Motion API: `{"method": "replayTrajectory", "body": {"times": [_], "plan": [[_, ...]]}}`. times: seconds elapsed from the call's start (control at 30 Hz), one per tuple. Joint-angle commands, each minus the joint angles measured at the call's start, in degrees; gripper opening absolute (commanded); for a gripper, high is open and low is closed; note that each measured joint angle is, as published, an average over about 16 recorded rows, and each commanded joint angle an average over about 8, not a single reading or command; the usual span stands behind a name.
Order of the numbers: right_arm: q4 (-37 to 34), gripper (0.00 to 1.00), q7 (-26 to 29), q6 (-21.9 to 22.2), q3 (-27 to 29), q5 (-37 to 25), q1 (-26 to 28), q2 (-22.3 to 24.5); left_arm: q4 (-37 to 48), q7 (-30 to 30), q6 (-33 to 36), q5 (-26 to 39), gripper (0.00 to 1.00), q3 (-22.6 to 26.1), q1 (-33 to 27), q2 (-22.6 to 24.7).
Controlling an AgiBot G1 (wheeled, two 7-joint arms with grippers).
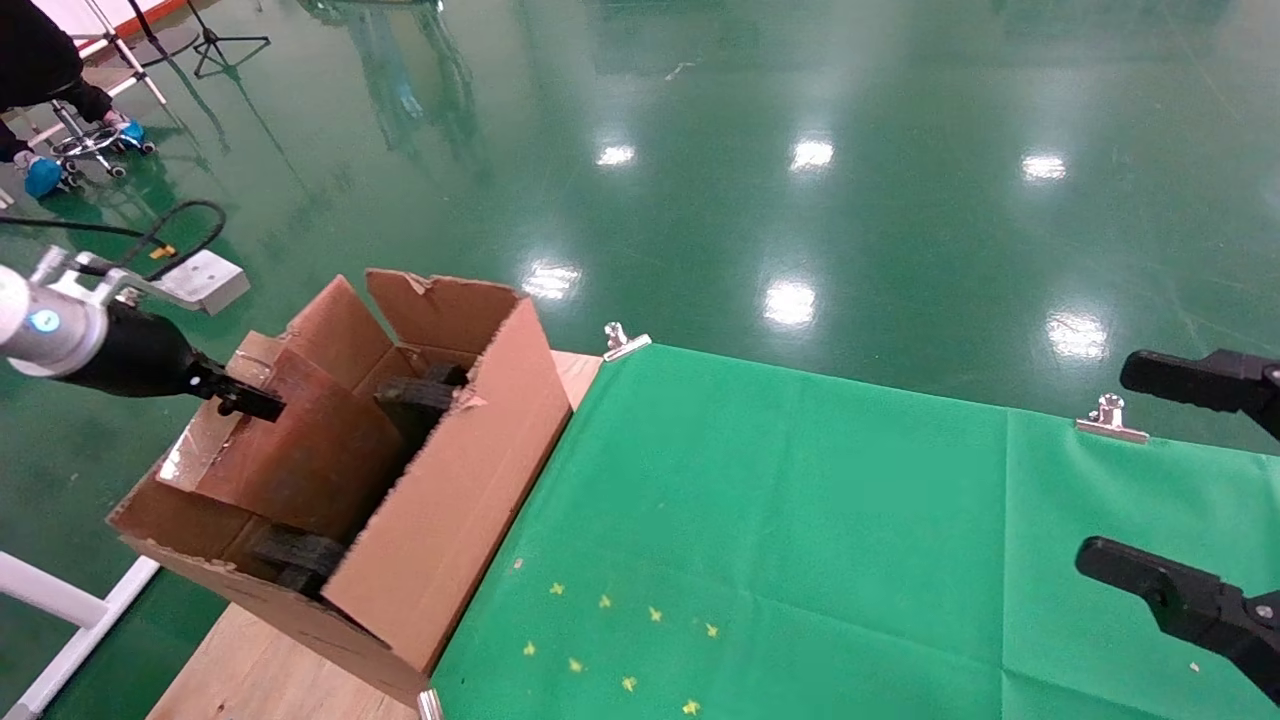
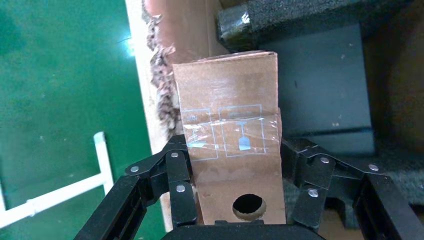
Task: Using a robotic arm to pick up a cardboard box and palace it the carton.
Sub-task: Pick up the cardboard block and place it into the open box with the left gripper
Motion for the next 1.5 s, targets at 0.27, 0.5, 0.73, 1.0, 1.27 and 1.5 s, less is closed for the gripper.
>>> {"method": "replayTrajectory", "body": {"times": [0.27,0.5,0.73,1.0,1.27,1.5], "plan": [[0.00,1.00,0.00,0.00,0.00,0.00,0.00,0.00,4.70,0.36,-4.57,-0.13,0.00,-0.08,3.63,3.73],[0.00,1.00,0.00,0.00,0.00,0.00,0.00,0.00,6.96,-0.56,-5.94,-2.89,0.30,-1.96,6.98,4.44],[-0.02,1.00,0.00,0.01,0.00,0.01,-0.01,0.01,7.65,-0.70,-7.51,-5.61,1.00,-3.89,8.71,4.22],[-0.02,1.00,0.00,0.01,0.00,0.01,-0.01,0.01,7.58,-0.73,-7.21,-5.53,1.00,-3.76,8.59,4.21],[-0.02,1.00,0.00,0.01,0.00,0.01,-0.01,0.01,7.65,-0.79,-6.56,-4.91,1.00,-3.43,8.44,4.22],[-0.02,1.00,0.00,0.01,0.00,0.01,-0.01,0.01,7.57,-0.82,-6.46,-4.73,1.00,-3.30,8.29,4.25]]}}
